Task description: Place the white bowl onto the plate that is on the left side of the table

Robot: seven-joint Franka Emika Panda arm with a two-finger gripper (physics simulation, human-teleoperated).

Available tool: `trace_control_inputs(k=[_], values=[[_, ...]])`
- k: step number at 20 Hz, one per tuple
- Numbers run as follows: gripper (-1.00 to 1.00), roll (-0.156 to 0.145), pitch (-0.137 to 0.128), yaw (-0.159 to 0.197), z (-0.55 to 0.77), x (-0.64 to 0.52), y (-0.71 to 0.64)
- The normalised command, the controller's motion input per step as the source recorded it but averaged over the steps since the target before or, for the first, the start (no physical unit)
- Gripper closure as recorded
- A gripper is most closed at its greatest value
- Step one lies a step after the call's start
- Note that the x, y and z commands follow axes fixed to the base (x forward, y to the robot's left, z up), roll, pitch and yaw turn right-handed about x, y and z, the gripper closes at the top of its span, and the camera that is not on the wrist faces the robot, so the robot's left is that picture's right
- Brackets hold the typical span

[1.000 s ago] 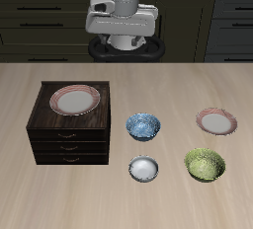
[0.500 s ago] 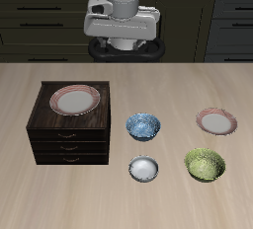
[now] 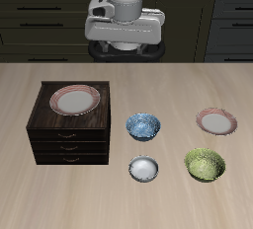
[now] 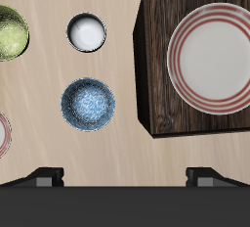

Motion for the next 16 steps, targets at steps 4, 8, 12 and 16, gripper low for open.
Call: trace_control_inputs(k=[4, 8, 12, 16], values=[[-1.0, 0.054, 0.007, -0.001, 0.03, 0.29, 0.24], [-1.0, 0.04, 0.002, -0.004, 0.03, 0.27, 0.31], [-1.0, 0.019, -0.003, 0.019, -0.01, 0.28, 0.27], [-1.0, -0.002, -0.006, -0.003, 0.04, 0.22, 0.08]])
